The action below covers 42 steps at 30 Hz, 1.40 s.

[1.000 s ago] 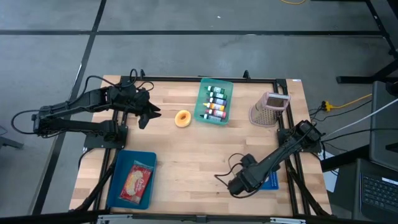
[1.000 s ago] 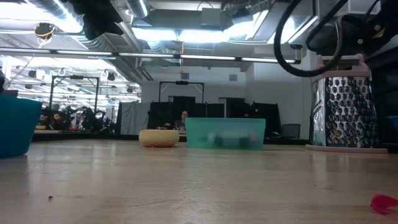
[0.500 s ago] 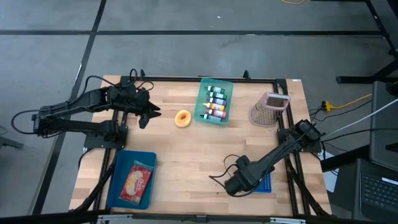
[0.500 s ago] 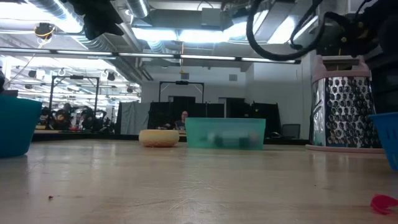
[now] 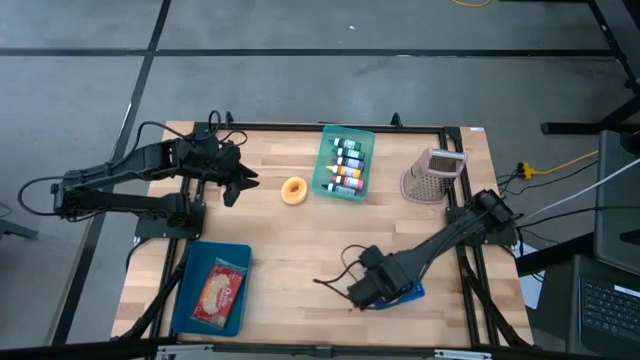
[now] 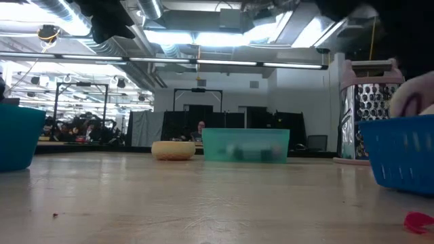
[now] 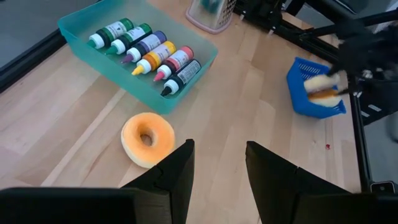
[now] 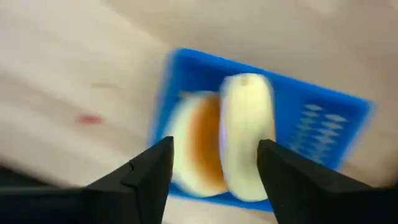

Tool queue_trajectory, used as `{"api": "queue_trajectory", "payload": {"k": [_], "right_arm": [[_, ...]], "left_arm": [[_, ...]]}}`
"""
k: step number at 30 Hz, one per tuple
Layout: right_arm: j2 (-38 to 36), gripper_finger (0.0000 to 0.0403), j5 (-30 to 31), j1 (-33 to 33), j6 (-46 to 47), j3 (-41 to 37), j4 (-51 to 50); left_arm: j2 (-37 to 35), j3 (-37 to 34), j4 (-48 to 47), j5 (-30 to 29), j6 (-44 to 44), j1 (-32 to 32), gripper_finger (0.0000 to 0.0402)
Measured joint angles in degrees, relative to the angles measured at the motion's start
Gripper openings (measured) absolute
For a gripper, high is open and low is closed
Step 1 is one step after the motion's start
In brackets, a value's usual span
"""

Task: Pick & Place Food Item
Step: Put the violet donut into the blue bin, then put the pink donut into the blue bin

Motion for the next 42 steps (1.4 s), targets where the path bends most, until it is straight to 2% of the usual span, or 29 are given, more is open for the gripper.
{"api": "queue_trajectory", "payload": {"k": [7,11,16,20,26,29,31,34,39,42], "right_arm": [[0.00,0.0209,0.87,-0.46,0.16,4.29,13.45],[0.00,0.0208,4.09,-0.45,2.67,4.97,12.97],[0.00,0.0208,4.64,-1.08,2.23,6.34,12.97],[0.02,0.0208,9.95,-2.35,1.35,8.12,11.98],[0.00,0.0208,13.95,-8.26,-8.58,11.32,12.48],[0.00,0.0207,17.72,-12.66,-10.29,11.32,12.35],[0.00,0.0207,18.08,-16.38,-10.88,11.32,12.53],[0.00,0.0207,17.32,-21.57,-19.64,11.30,15.30],[0.00,0.0207,15.98,-28.24,-44.17,11.31,23.00],[0.00,0.0207,13.89,-31.55,-57.15,11.30,23.48]], "left_arm": [[0.00,0.00,-0.01,0.68,0.00,0.00,0.0139],[-0.01,0.00,-0.01,0.72,0.55,0.00,0.0139],[-0.02,-0.02,0.01,0.74,1.45,0.00,0.0139],[0.00,0.00,1.15,0.40,1.42,0.00,0.0139],[0.00,-0.02,7.36,-3.89,-1.33,0.02,0.0139],[0.00,-0.01,9.07,-4.50,-1.75,0.00,0.0139],[0.22,-0.02,8.98,-4.69,-2.50,0.00,0.0139],[0.26,-0.02,8.09,-4.83,-2.83,0.00,0.0139],[0.26,-0.02,8.14,-5.70,-2.95,0.00,0.0139],[0.22,-0.02,7.88,-7.38,-3.15,0.00,0.0139]]}}
